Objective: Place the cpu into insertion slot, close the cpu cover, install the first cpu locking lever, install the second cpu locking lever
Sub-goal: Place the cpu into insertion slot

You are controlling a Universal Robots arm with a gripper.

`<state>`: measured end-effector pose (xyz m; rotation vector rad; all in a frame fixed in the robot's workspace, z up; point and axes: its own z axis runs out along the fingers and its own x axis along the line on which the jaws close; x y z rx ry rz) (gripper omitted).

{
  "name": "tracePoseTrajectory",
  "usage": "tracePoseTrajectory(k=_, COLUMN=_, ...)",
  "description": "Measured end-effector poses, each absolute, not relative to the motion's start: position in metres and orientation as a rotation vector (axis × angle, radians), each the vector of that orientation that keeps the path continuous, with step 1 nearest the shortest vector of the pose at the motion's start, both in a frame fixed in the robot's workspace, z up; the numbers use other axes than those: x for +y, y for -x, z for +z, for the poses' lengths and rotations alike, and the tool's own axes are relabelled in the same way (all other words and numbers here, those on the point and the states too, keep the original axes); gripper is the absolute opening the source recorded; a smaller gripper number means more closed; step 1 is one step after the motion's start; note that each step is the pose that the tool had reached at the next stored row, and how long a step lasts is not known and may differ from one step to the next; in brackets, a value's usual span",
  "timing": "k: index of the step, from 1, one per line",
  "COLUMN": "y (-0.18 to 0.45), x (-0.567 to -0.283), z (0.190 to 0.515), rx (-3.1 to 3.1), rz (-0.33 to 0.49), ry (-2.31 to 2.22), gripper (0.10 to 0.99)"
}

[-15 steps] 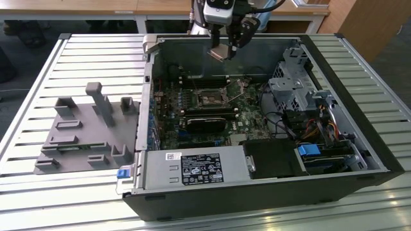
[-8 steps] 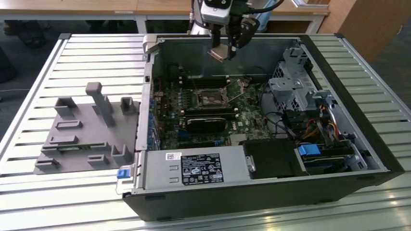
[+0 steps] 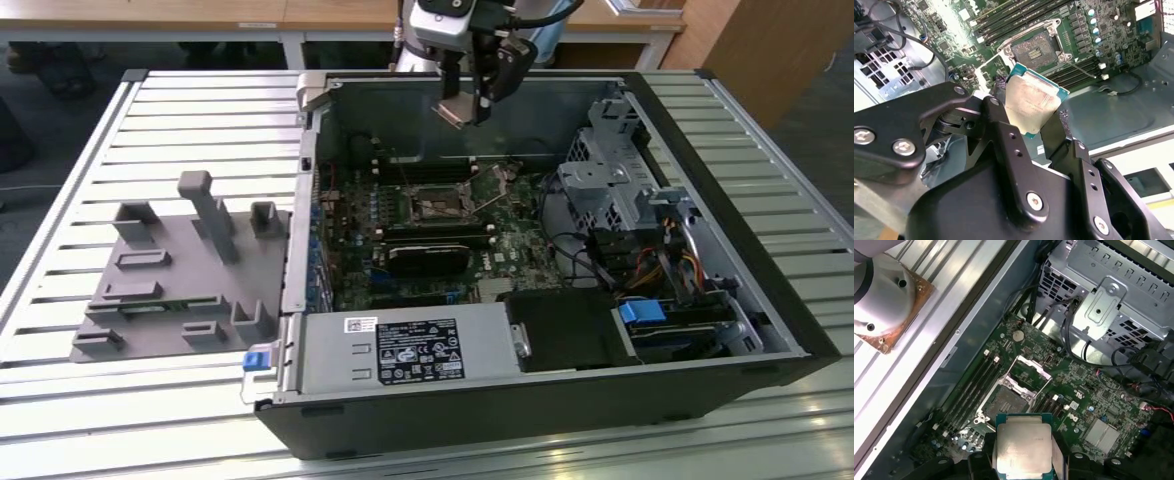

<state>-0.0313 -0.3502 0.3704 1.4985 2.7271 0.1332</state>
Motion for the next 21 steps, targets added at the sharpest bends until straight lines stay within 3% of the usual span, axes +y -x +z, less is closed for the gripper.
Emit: tracePoseTrajectory(k=21, y=0.0313, x=-0.3502, z=0.3701, rx=2.592, rz=0.126, ry=-1.708, gripper=0.525)
